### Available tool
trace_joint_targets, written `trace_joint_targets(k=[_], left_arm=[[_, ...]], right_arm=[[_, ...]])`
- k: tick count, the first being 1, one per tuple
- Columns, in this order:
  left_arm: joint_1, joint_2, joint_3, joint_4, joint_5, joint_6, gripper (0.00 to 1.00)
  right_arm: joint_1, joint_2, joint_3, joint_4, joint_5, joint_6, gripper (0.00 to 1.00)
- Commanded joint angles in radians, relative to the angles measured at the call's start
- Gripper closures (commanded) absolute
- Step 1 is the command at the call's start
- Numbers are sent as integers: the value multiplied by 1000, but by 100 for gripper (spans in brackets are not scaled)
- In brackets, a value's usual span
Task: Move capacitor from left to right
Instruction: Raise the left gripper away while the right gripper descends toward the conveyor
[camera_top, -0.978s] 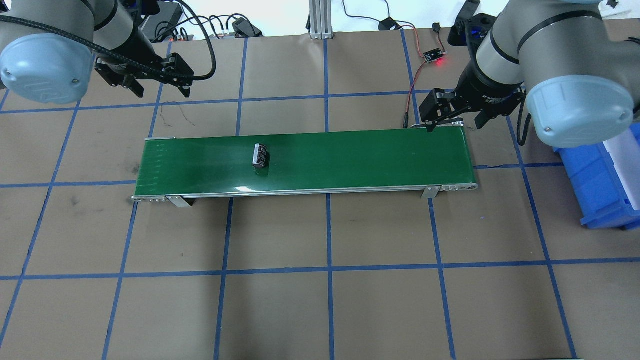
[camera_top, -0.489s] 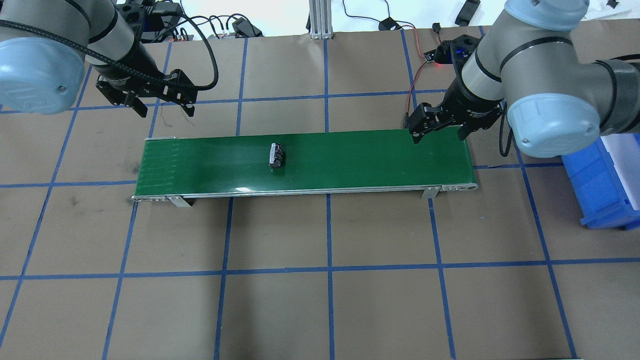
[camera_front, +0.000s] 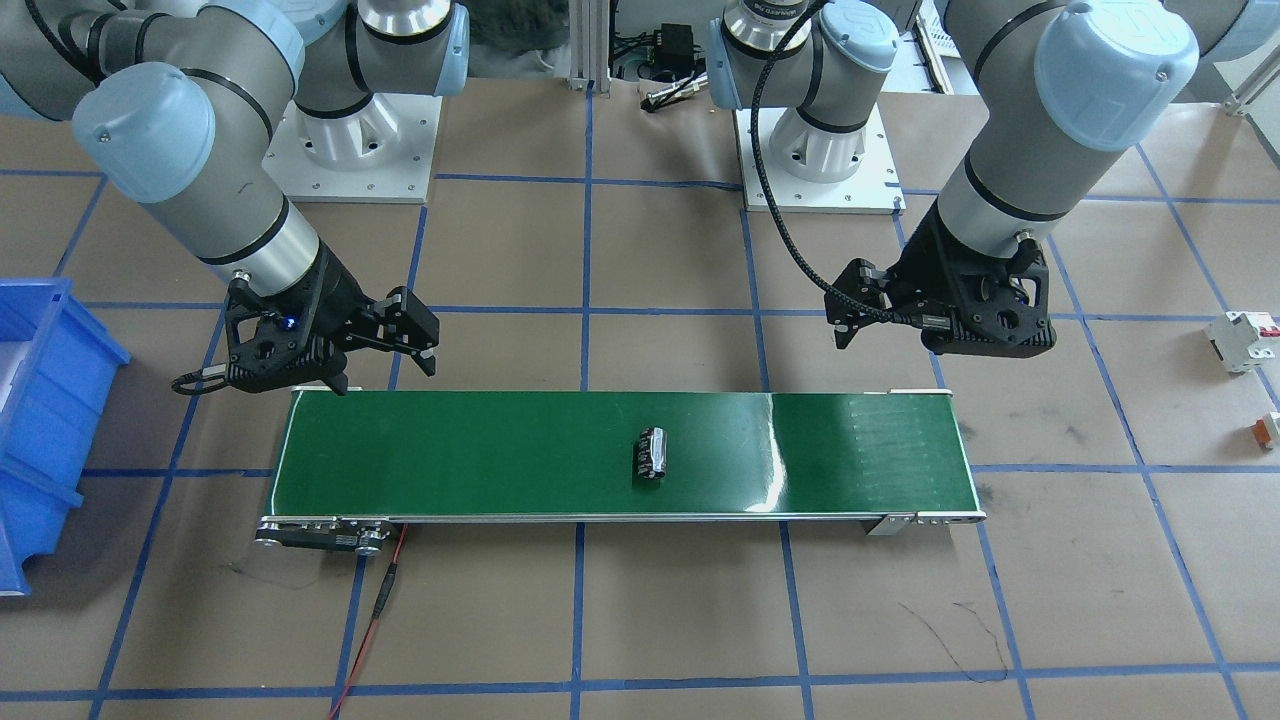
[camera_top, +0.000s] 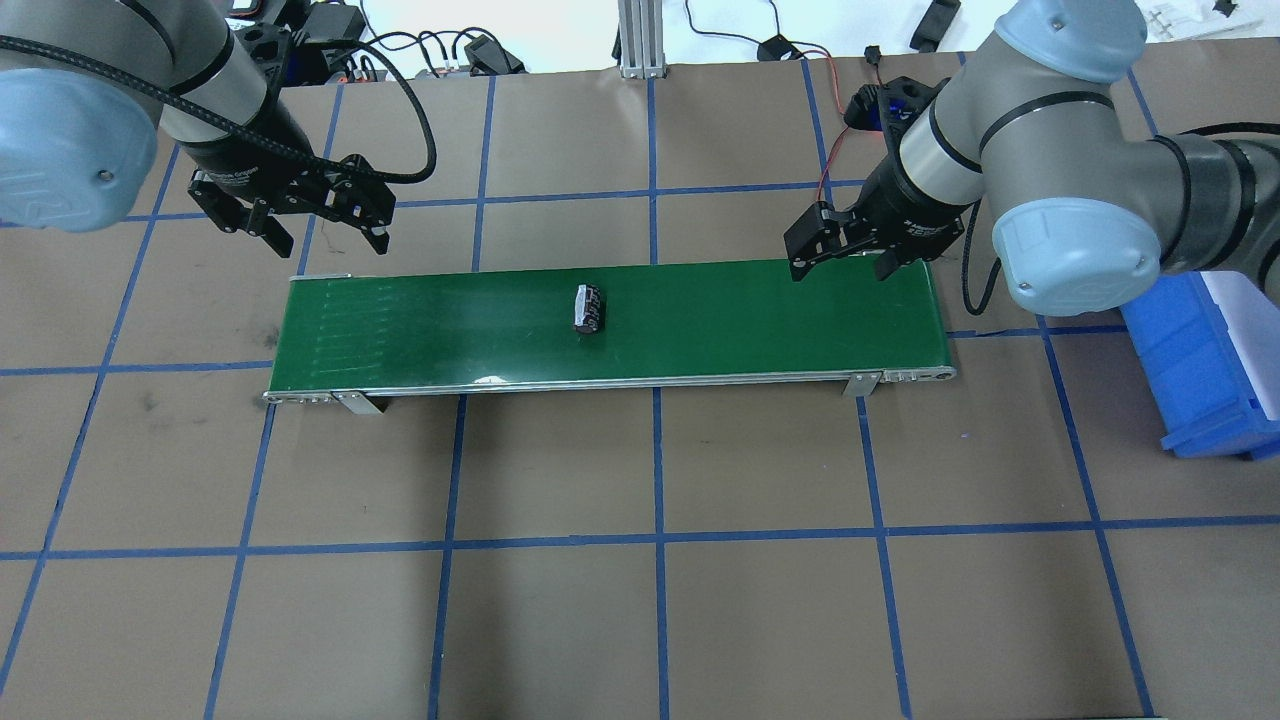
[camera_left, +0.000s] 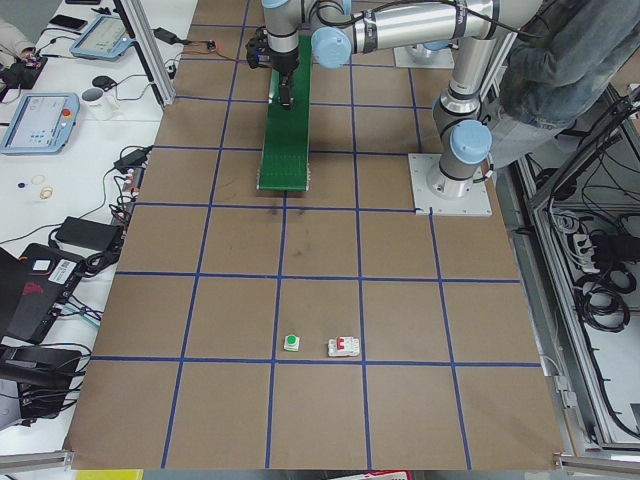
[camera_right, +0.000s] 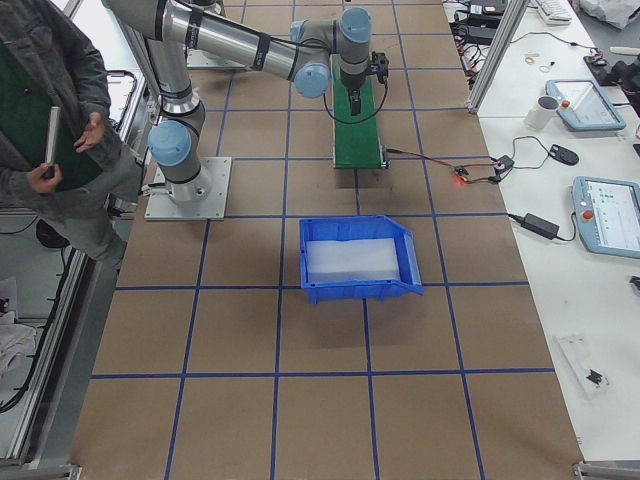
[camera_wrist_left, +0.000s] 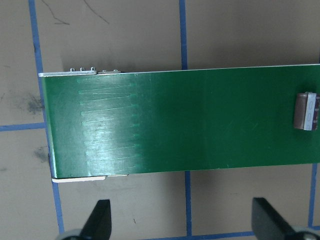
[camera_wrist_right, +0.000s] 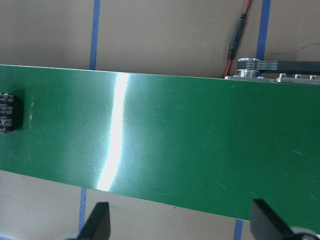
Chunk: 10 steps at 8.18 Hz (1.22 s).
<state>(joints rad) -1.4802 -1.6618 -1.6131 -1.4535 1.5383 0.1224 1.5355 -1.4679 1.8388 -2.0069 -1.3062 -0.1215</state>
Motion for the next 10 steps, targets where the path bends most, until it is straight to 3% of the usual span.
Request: trace_joint_targets(k=[1, 6, 8, 10], left_arm=[[0, -4, -1, -4, -3, -3, 0], [0, -16, -7, -2, -4, -15, 0], [0, -16, -7, -2, -4, -14, 0], [1, -21, -7, -1, -6, -15, 0]], right_arm=[[0, 18, 0, -10, 31, 8, 1], [-2, 47, 16, -12, 82, 8, 5], [-5, 49, 17, -12, 65, 5, 5], [-6, 57, 17, -12, -13, 2, 5]])
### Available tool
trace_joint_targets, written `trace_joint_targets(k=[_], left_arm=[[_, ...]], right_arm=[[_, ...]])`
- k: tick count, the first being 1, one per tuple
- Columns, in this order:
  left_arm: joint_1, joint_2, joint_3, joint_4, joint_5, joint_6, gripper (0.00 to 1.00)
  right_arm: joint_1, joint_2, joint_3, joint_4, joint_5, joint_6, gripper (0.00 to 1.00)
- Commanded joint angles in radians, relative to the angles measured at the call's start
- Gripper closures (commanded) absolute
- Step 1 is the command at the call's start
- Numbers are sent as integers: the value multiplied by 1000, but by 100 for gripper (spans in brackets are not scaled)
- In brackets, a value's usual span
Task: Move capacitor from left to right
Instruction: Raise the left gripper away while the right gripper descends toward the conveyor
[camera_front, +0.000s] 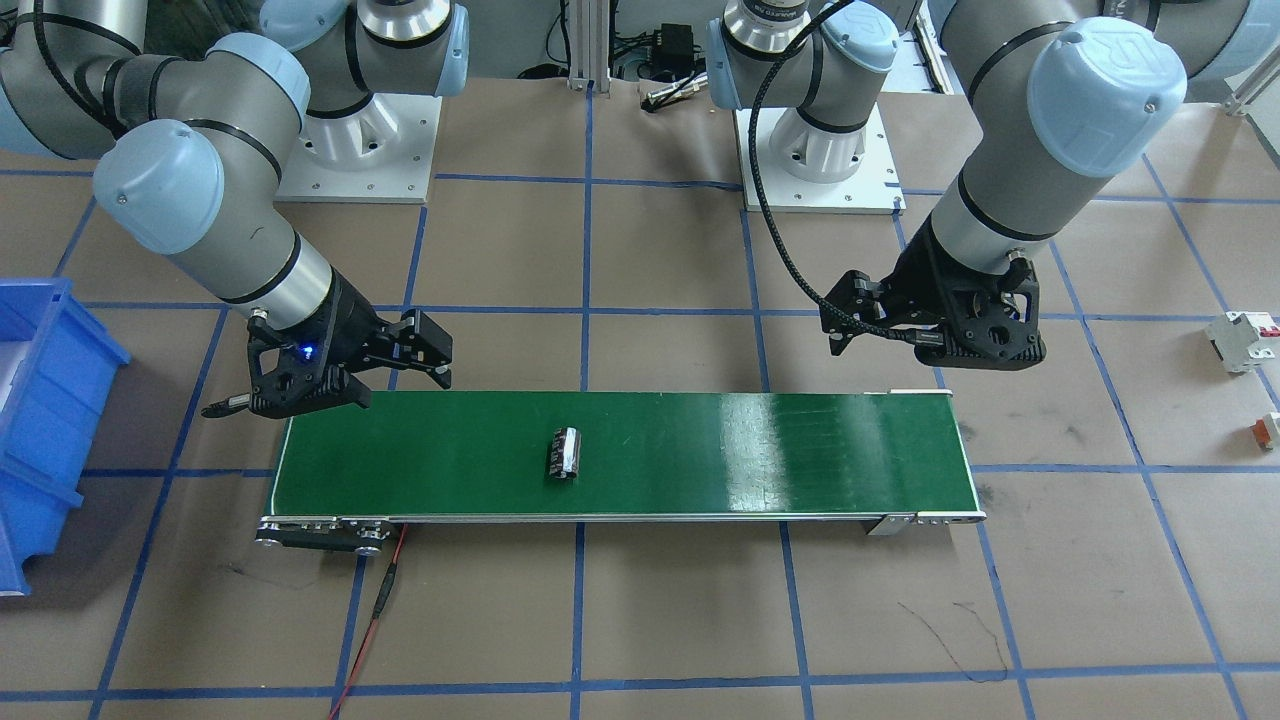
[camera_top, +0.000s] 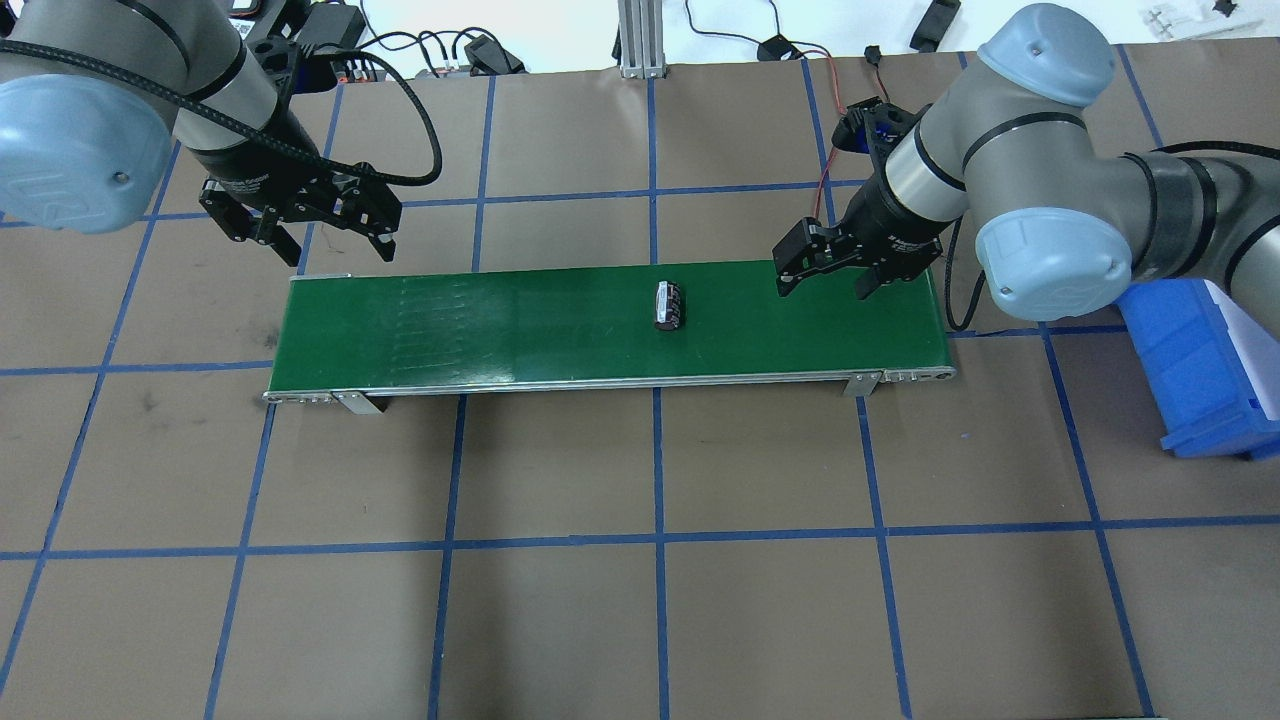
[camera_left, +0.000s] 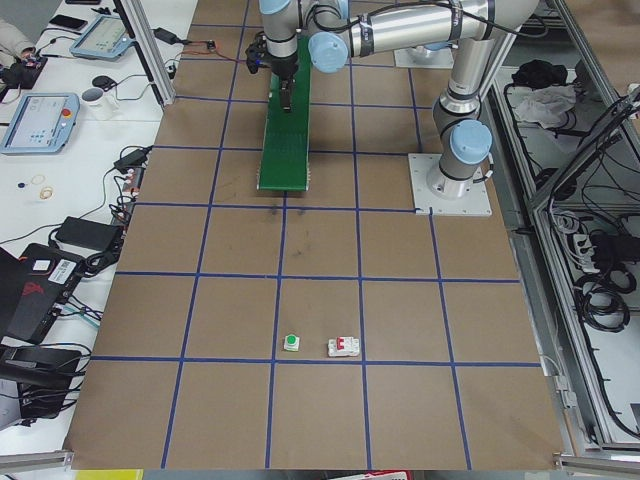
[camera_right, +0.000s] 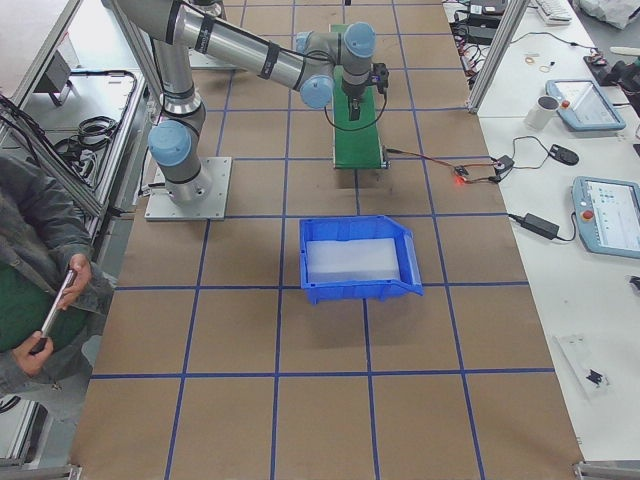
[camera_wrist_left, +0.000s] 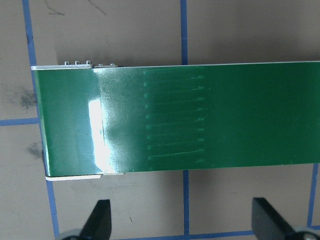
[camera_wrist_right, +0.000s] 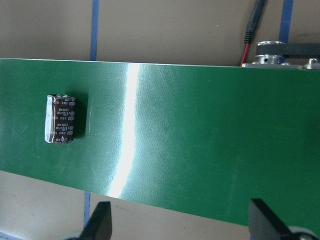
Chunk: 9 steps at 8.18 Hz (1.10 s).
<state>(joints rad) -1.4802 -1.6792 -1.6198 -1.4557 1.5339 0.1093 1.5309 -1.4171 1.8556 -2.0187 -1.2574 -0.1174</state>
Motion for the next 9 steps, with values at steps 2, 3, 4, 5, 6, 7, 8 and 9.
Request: trace_joint_targets(k=[2, 3, 4, 5, 6, 7, 8, 9], left_arm=[[1, -5, 0, 1, -1, -2, 0], [1, -5, 0, 1, -1, -2, 0], [1, -5, 0, 1, -1, -3, 0], [1, -5, 0, 0, -1, -13, 0], [1, -5, 0, 0, -1, -13, 0], [1, -5, 0, 0, -1, -14, 0], [1, -5, 0, 0, -1, -13, 0], [1, -5, 0, 0, -1, -13, 0]], right_arm=[[-8, 24, 0, -2, -82, -1, 7], [-23, 39, 0, -2, -80, 1, 8], [-32, 46, 0, -2, -71, 2, 8], [-32, 49, 0, -2, -66, 5, 8], [-34, 53, 0, -2, -66, 7, 8], [-34, 61, 0, -3, -65, 15, 8], [-34, 70, 0, -5, -63, 36, 8], [-34, 78, 0, -11, -63, 39, 9]])
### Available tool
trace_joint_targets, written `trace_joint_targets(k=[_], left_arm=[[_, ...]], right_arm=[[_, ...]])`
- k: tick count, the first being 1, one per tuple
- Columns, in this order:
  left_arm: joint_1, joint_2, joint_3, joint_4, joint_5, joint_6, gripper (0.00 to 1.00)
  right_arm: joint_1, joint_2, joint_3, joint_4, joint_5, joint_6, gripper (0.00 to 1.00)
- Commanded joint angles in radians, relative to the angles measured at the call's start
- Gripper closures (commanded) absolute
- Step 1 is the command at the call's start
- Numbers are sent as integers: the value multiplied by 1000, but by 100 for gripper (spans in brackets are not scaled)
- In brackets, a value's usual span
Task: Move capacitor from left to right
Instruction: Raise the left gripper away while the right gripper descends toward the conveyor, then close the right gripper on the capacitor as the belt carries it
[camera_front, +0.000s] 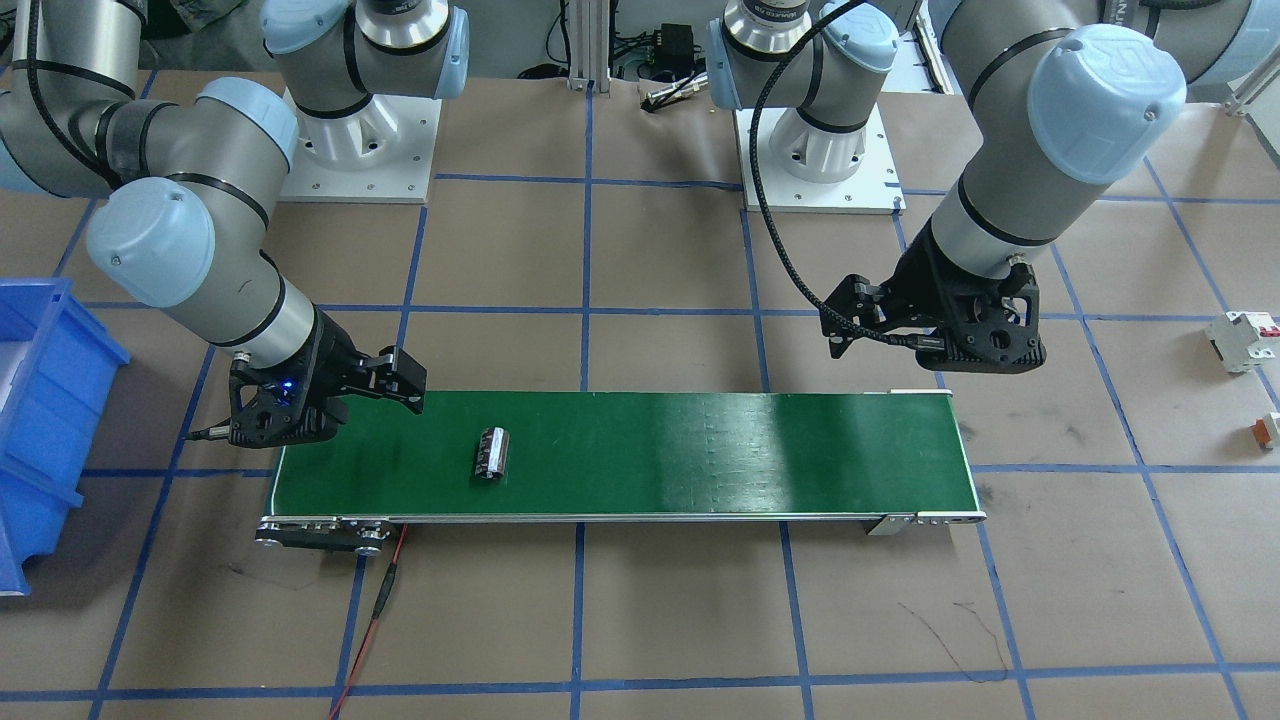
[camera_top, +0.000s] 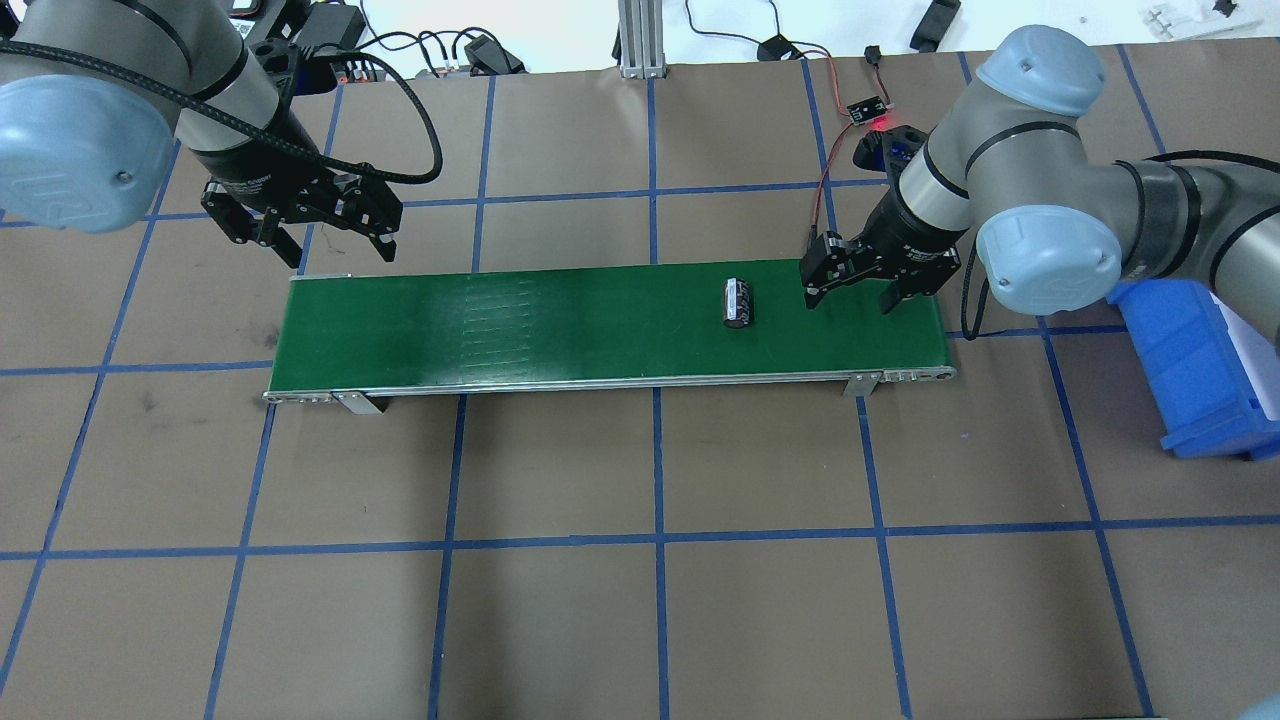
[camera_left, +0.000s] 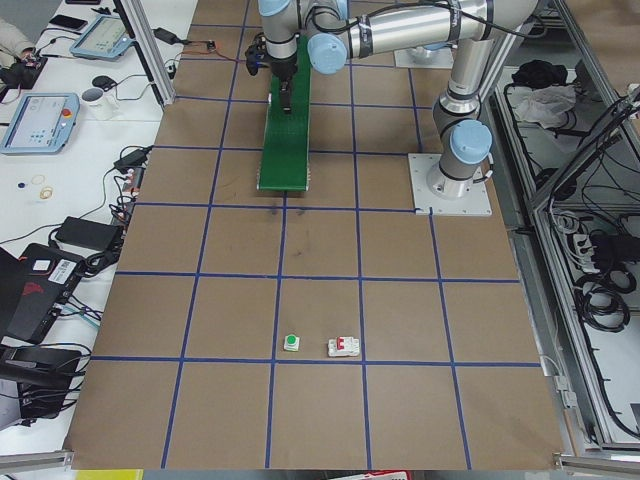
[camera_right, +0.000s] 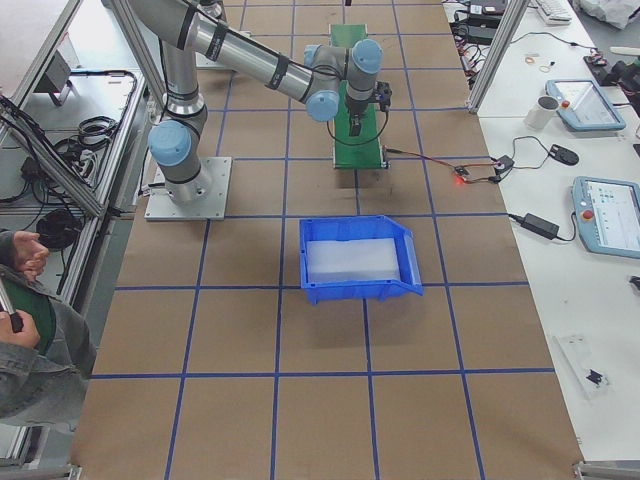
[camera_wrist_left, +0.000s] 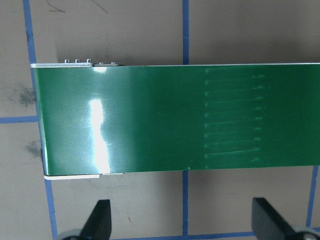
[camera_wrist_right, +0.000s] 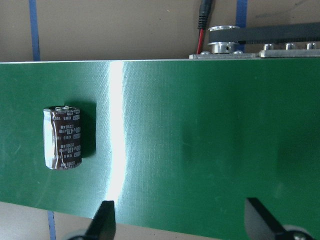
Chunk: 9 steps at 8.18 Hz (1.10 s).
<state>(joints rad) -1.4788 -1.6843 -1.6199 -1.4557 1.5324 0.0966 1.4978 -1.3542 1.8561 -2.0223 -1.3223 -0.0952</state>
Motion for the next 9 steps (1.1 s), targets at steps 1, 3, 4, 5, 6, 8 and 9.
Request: trace_joint_targets(k=[1, 3, 4, 5, 6, 8, 9], left_arm=[[0, 0, 0, 0, 2, 0, 0], [0, 0, 0, 0, 0, 0, 0], [0, 0, 0, 0, 0, 0, 0], [0, 0, 0, 0, 0, -1, 0], [0, 0, 0, 0, 0, 0, 0], [0, 0, -2, 0, 0, -1, 0], [0, 0, -3, 0, 0, 0, 0]], right_arm=[[-1, 20, 0, -30, 0, 17, 8], [-1, 27, -6, -44, 0, 17, 8], [-1, 41, -9, -77, 0, 18, 7], [-1, 61, -14, -101, 5, 22, 7], [-1, 73, -15, -124, 5, 32, 7], [-1, 99, -15, -165, 6, 52, 7], [-1, 107, -15, -173, 6, 72, 7]])
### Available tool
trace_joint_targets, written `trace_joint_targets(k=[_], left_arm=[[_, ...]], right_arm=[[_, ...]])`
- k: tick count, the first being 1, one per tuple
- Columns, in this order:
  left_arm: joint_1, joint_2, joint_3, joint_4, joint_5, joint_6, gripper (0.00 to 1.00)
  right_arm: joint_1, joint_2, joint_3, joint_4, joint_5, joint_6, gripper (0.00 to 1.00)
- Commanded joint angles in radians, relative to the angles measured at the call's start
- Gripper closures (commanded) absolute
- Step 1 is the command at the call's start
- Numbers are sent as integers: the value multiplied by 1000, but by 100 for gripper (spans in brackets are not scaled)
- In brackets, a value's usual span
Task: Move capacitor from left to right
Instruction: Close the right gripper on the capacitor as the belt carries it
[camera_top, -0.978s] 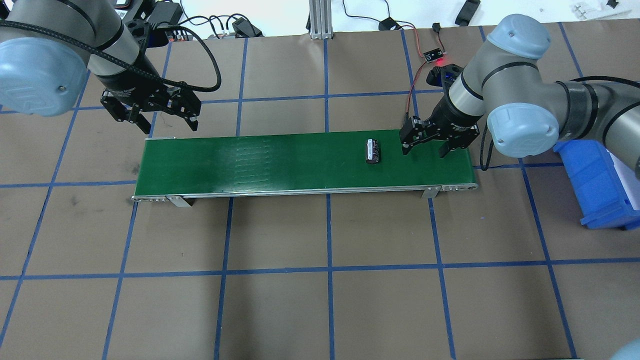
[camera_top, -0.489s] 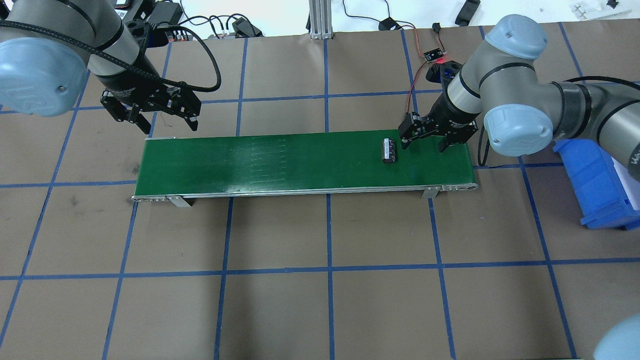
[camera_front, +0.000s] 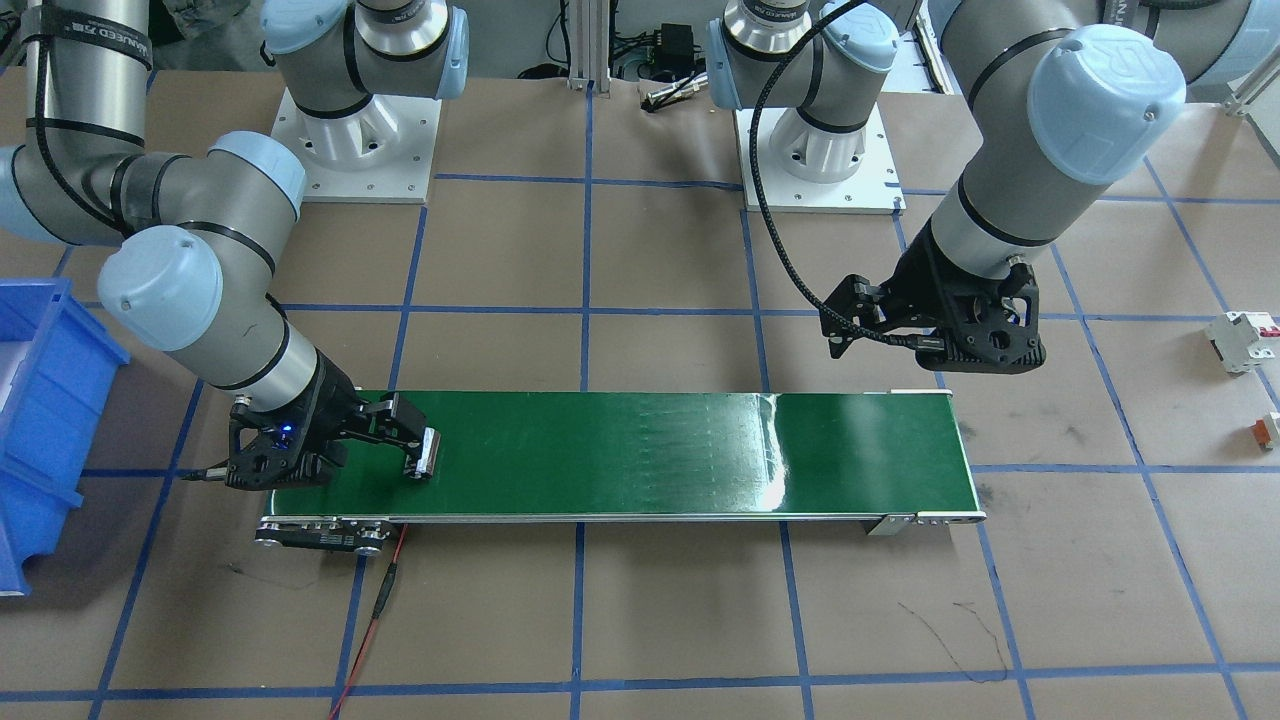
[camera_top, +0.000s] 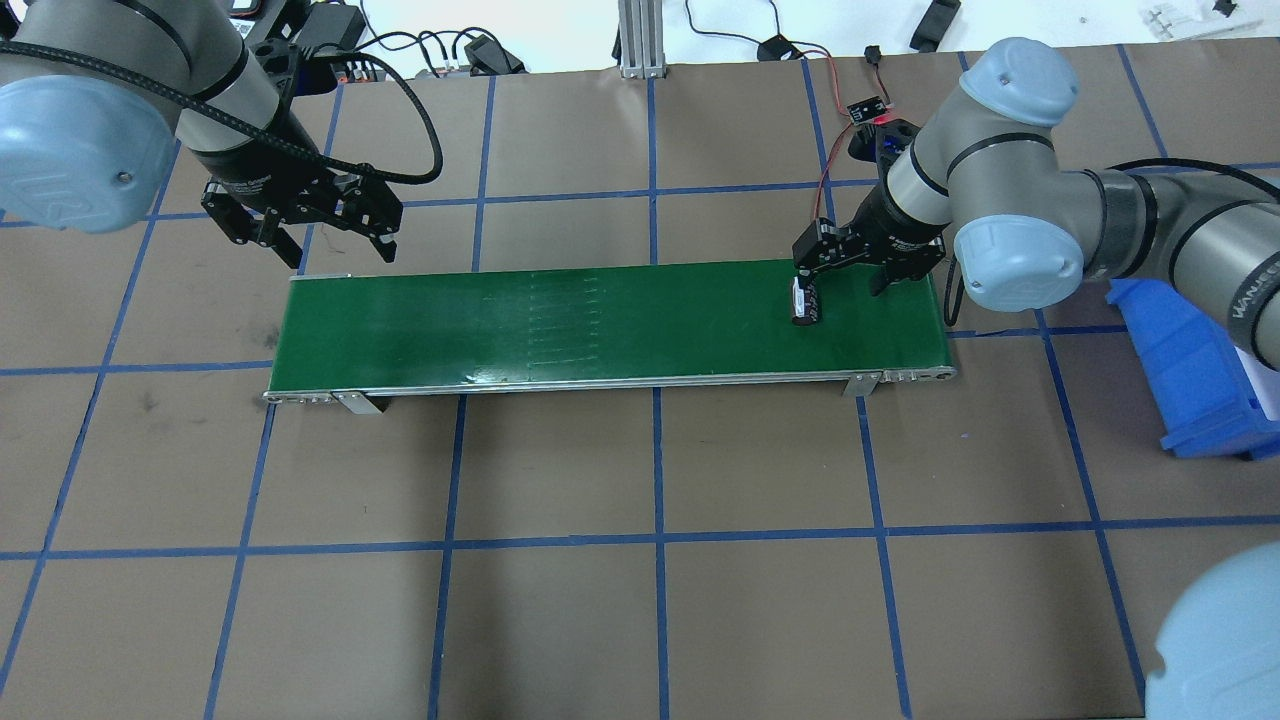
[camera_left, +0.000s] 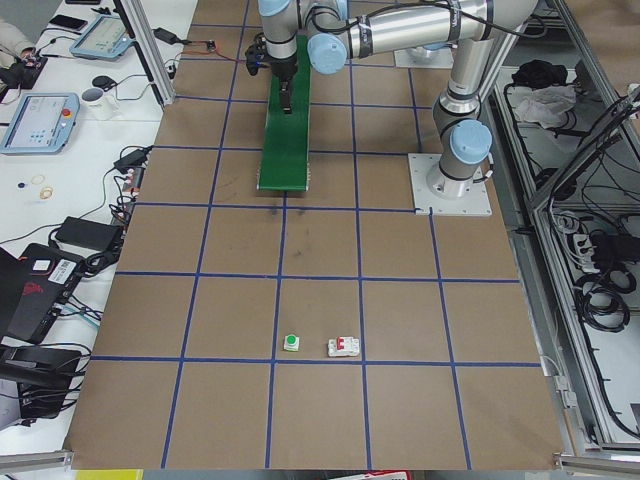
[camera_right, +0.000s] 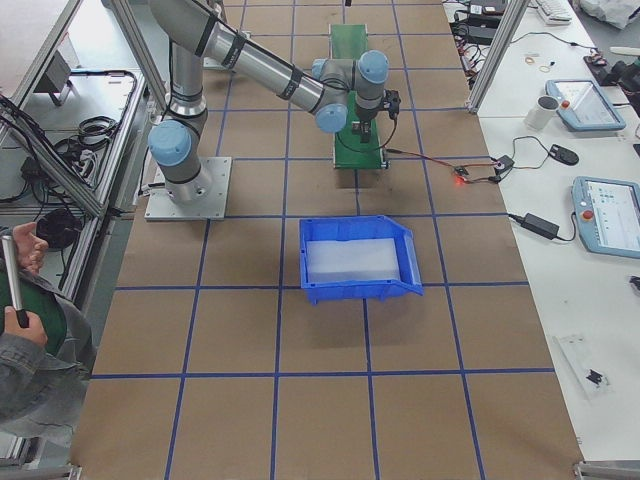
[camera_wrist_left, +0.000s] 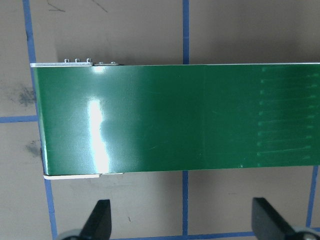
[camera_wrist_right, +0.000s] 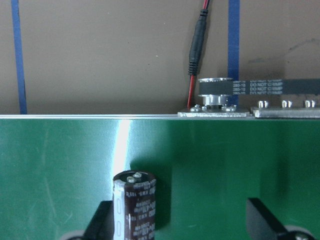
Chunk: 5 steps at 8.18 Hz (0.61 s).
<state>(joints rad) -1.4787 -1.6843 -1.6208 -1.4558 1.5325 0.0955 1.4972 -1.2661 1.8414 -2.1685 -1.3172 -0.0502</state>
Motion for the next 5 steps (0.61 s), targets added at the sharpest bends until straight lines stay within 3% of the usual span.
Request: trace_joint_targets(k=[1, 2, 3, 5], left_arm=[[0, 0, -5, 0, 0, 0, 0], [0, 0, -5, 0, 0, 0, 0], [0, 0, -5, 0, 0, 0, 0], [0, 0, -5, 2, 0, 0, 0]], right_arm=[[2, 20, -1, -28, 3, 36, 8], [2, 20, -1, -43, 1, 44, 12], [5, 20, 1, -39, -14, 68, 25], [5, 20, 16, -18, -27, 59, 68]])
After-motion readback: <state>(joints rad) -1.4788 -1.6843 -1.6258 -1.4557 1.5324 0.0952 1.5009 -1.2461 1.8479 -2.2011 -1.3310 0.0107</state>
